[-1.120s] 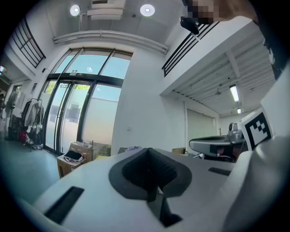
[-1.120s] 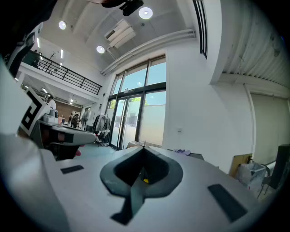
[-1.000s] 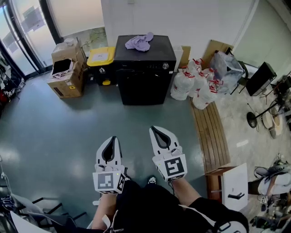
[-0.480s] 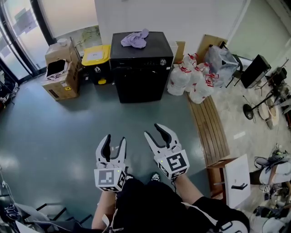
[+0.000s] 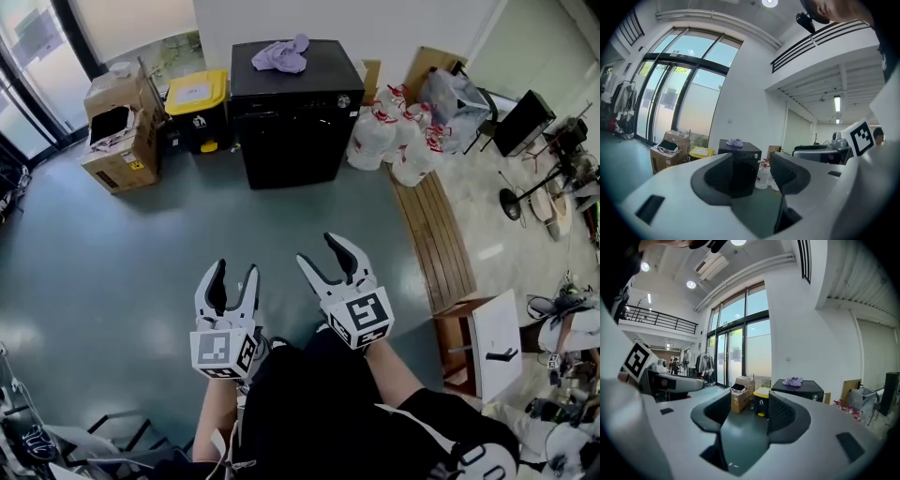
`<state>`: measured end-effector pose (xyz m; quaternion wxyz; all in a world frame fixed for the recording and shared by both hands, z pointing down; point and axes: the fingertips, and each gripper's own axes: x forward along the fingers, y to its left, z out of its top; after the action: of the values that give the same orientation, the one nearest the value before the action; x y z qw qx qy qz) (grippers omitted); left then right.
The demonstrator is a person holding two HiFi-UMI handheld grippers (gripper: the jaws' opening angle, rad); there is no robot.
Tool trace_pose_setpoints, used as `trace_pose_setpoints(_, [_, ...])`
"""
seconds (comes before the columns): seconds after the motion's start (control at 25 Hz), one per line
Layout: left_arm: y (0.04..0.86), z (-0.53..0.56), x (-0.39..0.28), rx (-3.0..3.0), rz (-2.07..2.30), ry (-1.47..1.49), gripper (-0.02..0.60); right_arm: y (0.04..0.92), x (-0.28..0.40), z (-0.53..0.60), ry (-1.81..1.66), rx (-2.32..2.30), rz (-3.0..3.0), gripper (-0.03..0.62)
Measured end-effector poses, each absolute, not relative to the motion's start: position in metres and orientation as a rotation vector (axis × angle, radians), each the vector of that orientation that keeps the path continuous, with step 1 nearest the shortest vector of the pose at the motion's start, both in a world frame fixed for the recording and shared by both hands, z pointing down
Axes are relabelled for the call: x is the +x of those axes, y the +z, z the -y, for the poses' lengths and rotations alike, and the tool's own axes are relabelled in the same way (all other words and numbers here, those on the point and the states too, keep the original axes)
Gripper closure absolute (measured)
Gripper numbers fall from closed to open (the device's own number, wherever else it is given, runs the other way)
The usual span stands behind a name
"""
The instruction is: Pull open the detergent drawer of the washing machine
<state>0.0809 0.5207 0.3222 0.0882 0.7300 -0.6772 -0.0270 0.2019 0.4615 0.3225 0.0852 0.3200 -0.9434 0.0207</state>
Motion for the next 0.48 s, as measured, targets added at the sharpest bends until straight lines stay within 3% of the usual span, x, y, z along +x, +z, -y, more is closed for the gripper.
trace_pose_setpoints(0.48, [0.332,-0.466,0.057,2.146,2.021,-0.094,0.348,0.33,0.179,-0.402,0.056,0.942,2.779,0.344])
